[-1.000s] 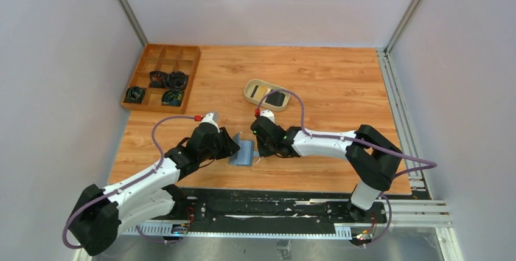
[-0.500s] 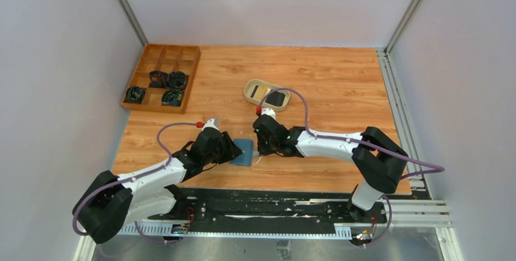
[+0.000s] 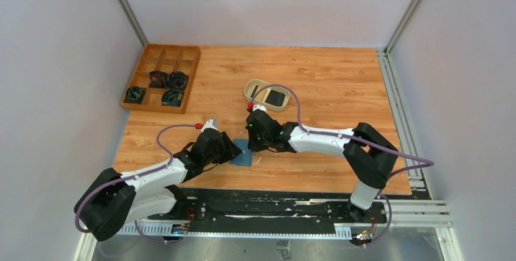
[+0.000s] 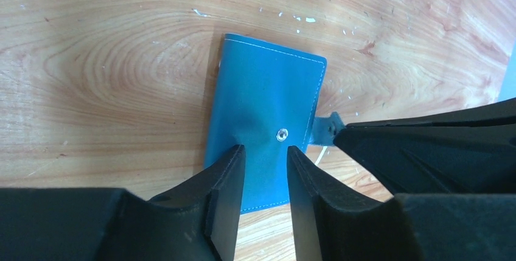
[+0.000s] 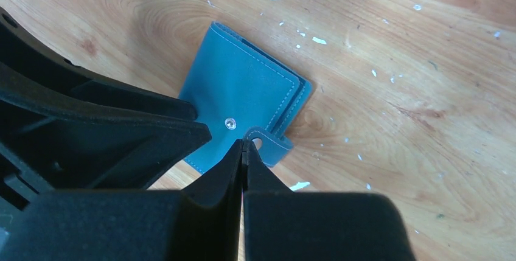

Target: Take the credit cards out of the card holder

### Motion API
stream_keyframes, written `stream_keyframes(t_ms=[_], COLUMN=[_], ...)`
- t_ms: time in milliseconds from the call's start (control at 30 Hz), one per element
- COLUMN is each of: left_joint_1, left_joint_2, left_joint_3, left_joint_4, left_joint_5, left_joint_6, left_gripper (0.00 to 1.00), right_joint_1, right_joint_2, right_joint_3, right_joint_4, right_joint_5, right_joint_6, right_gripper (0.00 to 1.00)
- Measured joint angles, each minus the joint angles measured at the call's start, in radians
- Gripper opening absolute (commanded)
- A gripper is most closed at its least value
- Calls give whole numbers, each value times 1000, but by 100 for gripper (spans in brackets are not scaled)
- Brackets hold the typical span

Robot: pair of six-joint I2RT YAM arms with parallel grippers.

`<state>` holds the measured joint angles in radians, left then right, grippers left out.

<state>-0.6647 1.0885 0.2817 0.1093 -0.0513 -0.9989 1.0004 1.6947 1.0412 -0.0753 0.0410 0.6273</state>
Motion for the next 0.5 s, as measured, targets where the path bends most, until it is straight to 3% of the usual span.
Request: stream_keyframes(t_ms=[133,267,500], left_joint_1=[0,0,0], left_joint_2=[0,0,4], left_joint_3=[-13,-27,-27], left_joint_4=[13,15,21], left_joint_5=[-13,-23,-20], left_joint_6=[-13,-28,-34], left_gripper=[13,2,0], right_joint_1=[0,0,0], right_joint_2=[39,79,105], right_joint_3=[22,38,61], right_joint_4=[4,14,18], right_joint_5=[-24,-55,-79], right_joint_6=[1,4,8], right_gripper=[0,0,0])
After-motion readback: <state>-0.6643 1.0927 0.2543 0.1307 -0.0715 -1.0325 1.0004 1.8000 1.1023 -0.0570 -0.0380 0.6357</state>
